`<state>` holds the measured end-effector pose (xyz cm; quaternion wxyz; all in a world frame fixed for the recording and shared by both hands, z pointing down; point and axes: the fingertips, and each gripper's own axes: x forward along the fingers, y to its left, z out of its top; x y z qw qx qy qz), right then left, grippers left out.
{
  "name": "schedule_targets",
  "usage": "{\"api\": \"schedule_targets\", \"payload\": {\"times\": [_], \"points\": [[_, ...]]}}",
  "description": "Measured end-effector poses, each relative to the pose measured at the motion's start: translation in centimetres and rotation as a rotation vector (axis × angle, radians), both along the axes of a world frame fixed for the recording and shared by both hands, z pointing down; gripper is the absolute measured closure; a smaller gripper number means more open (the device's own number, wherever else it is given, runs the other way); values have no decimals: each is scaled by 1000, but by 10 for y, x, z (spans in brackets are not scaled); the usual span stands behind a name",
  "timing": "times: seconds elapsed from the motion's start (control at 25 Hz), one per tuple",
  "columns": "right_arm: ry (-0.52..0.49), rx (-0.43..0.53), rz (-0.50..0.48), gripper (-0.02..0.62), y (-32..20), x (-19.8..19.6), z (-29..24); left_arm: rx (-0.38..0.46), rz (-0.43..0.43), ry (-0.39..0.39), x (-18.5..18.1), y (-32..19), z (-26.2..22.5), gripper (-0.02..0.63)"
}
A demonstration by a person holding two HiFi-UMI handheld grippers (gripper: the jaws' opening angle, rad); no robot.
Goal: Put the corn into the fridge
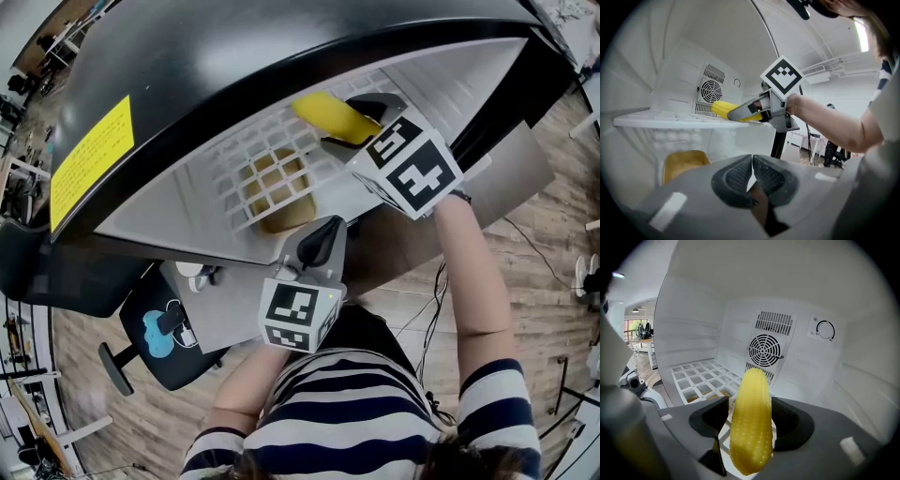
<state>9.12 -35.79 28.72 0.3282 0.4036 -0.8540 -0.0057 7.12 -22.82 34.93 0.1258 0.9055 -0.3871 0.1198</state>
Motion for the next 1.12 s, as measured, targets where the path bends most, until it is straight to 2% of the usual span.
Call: {"api": "schedule_targets", "payload": {"times": [0.28,0.4,0.72,1.12], "points": [[-96,98,73,305,17,9,-22,22,-8,2,-3,10,-9,606],[-147,143,104,327,30,16,-35,32,-19,6,-8,12,-15,606],[-265,163,155,357,78,39,-35,44,-66,8,-16,21,-21,606],[-327,161,220,379,113,61,-24,62,-137,21,-31,25,-30,606]]}}
